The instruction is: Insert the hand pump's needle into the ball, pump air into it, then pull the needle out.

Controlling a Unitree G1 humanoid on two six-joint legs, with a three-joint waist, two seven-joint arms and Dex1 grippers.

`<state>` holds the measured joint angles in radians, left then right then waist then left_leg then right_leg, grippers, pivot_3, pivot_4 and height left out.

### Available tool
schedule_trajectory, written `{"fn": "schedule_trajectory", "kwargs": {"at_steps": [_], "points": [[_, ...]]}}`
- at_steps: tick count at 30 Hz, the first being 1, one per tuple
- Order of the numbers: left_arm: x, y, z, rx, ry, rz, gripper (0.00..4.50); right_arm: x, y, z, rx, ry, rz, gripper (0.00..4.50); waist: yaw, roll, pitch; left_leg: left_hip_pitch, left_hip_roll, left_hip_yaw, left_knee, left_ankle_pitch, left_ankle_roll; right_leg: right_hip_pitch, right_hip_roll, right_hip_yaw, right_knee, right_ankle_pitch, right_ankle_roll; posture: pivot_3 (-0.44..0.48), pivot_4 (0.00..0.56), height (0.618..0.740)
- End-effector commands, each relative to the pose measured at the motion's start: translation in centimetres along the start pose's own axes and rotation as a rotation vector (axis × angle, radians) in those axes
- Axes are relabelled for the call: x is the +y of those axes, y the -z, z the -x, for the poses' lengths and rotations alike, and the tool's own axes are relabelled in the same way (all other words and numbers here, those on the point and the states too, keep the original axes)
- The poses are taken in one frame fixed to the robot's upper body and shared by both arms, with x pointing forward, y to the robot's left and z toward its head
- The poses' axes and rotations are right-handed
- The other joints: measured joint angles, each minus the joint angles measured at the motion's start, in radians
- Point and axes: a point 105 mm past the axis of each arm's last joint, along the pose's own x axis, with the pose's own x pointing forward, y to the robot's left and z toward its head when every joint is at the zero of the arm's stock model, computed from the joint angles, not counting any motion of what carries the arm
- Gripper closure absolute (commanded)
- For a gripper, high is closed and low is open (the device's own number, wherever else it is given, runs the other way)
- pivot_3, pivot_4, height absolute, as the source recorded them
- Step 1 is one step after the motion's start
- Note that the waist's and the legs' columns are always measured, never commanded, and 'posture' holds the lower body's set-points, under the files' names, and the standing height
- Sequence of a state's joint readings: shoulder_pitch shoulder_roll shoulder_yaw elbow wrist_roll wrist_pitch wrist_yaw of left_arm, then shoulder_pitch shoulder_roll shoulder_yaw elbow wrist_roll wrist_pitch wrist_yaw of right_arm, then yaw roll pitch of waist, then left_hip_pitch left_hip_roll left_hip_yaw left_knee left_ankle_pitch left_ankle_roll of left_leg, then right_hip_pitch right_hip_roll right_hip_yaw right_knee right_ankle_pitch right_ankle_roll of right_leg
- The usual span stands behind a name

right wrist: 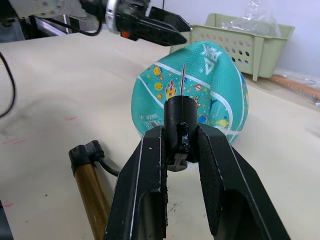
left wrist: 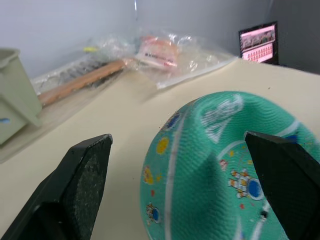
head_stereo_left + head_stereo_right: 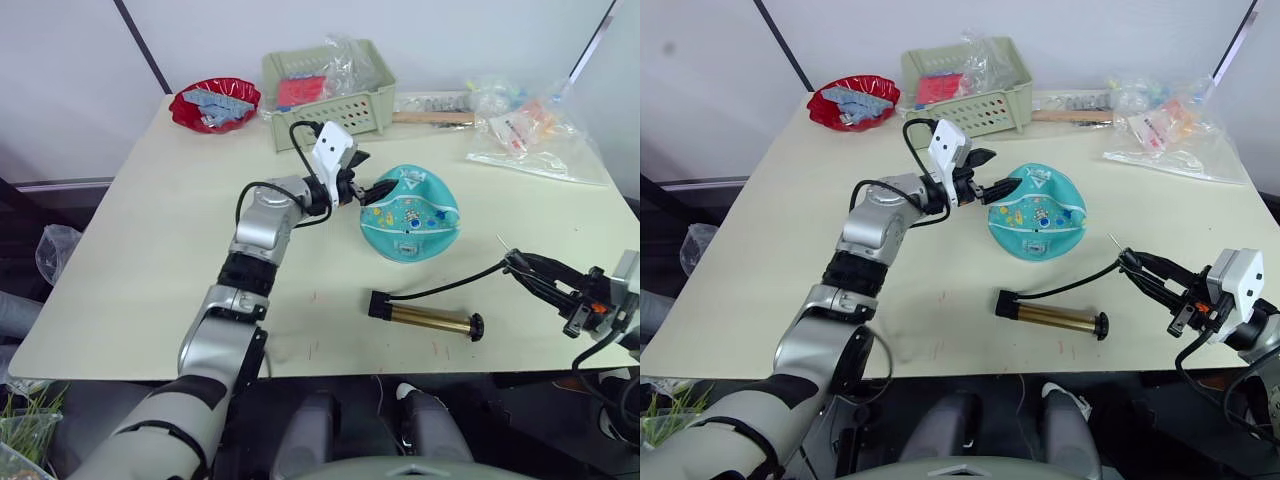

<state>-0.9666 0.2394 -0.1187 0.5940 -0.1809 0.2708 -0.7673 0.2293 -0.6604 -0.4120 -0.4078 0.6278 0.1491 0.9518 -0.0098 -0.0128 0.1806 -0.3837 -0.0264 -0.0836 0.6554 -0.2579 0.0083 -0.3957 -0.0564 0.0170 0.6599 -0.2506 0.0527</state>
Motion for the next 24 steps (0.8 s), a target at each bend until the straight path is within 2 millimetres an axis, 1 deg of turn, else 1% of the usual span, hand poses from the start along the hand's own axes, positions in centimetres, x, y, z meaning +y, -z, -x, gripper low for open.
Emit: {"fn": "schedule_trajectory", "kwargs": {"at_steps": [1, 5, 6, 7, 8, 9, 10, 13, 16, 17, 18, 24], "points": [[0.3, 0.1, -0.5, 0.018, 0.005, -0.015, 0.01, -0.1, -1.0, 0.3, -0.036, 0.015, 0.04, 4.15, -0.005, 0.0, 0.0, 0.0, 0.0, 0.0, 0.0, 0.0, 0.0, 0.0, 0.0, 0.0, 0.0, 0.0, 0.0, 0.0, 0.15, 0.74], [0.5, 0.4, -1.1, 0.022, 0.0, 0.002, 0.01, -0.1, -1.0, 0.3, -0.048, 0.017, 0.037, 4.15, -0.002, 0.0, 0.0, 0.0, 0.0, 0.0, 0.0, 0.0, 0.0, 0.0, 0.0, 0.001, 0.0, 0.0, 0.0, 0.0, 0.15, 0.74], [0.4, 0.4, -1.3, 0.018, 0.0, 0.006, 0.25, -0.1, -1.0, 0.3, -0.049, 0.016, 0.036, 4.15, -0.002, 0.0, 0.0, 0.0, 0.0, 0.0, 0.0, 0.0, 0.0, 0.0, 0.0, 0.001, 0.001, 0.0, 0.0, 0.0, 0.15, 0.74], [0.3, 0.4, -1.4, 0.016, 0.0, 0.008, 0.4, -0.1, -0.9, 0.3, -0.049, 0.015, 0.035, 4.15, -0.001, 0.0, 0.0, 0.0, 0.0, 0.0, 0.0, 0.0, 0.0, 0.0, 0.0, 0.001, 0.001, 0.0, 0.0, 0.0, 0.15, 0.74], [0.2, 0.4, -1.5, 0.011, 0.004, 0.011, 0.8, 0.0, -0.9, 0.3, -0.05, 0.014, 0.035, 4.15, 0.0, 0.0, 0.0, 0.0, 0.0, 0.0, 0.0, 0.0, 0.0, 0.0, 0.0, 0.0, 0.001, 0.0, 0.0, 0.0, 0.15, 0.74], [0.1, 0.5, -1.6, 0.008, 0.006, 0.021, 0.95, 0.0, -0.9, 0.2, -0.051, 0.013, 0.035, 4.15, -0.001, 0.0, 0.0, 0.0, 0.0, 0.0, 0.0, 0.0, 0.0, 0.0, 0.0, 0.0, 0.001, 0.0, 0.0, 0.0, 0.15, 0.74], [0.1, 0.5, -1.6, 0.003, 0.007, 0.028, 1.54, 0.0, -0.9, 0.2, -0.053, 0.013, 0.034, 4.15, -0.001, 0.0, 0.0, 0.0, 0.0, 0.0, 0.0, 0.0, 0.0, 0.0, 0.0, 0.0, 0.001, 0.0, 0.0, 0.0, 0.15, 0.74], [0.0, 0.7, -1.6, -0.01, 0.0, 0.063, 2.53, 0.0, -0.9, 0.1, -0.057, 0.006, 0.032, 4.15, -0.003, 0.0, 0.0, 0.0, 0.0, 0.0, 0.0, 0.0, 0.0, 0.0, 0.0, 0.0, 0.001, 0.0, 0.0, 0.0, 0.15, 0.74], [0.0, 0.8, -1.6, -0.01, -0.007, 0.056, 3.84, 0.2, -1.0, 0.0, -0.061, -0.007, 0.017, 4.15, -0.003, 0.0, 0.0, 0.0, 0.0, 0.0, 0.0, 0.0, 0.0, 0.0, 0.0, 0.001, 0.001, 0.0, 0.0, 0.0, 0.15, 0.74], [-0.2, 0.9, -1.5, -0.012, -0.005, 0.055, 4.21, 0.3, -1.1, -0.1, -0.064, -0.014, 0.006, 4.15, -0.003, 0.0, 0.0, 0.0, 0.0, 0.0, 0.0, 0.0, 0.0, 0.0, 0.0, 0.001, 0.001, 0.0, 0.0, 0.0, 0.15, 0.74], [-0.3, 0.9, -1.5, -0.017, -0.007, 0.062, 4.48, 0.3, -1.2, -0.2, -0.065, -0.017, 0.0, 4.15, -0.003, 0.0, 0.0, 0.0, 0.0, 0.0, 0.0, 0.0, 0.0, 0.0, 0.0, 0.001, 0.001, 0.0, 0.0, 0.0, 0.15, 0.74], [-0.7, 1.1, -1.1, -0.027, -0.043, 0.082, 4.49, 0.0, -1.6, -1.3, -0.039, -0.027, -0.051, 4.15, -0.003, 0.0, 0.0, 0.001, 0.0, -0.001, 0.0, 0.0, 0.0, 0.0, 0.0, 0.002, 0.002, 0.0, 0.0, 0.0, 0.15, 0.74]]}}
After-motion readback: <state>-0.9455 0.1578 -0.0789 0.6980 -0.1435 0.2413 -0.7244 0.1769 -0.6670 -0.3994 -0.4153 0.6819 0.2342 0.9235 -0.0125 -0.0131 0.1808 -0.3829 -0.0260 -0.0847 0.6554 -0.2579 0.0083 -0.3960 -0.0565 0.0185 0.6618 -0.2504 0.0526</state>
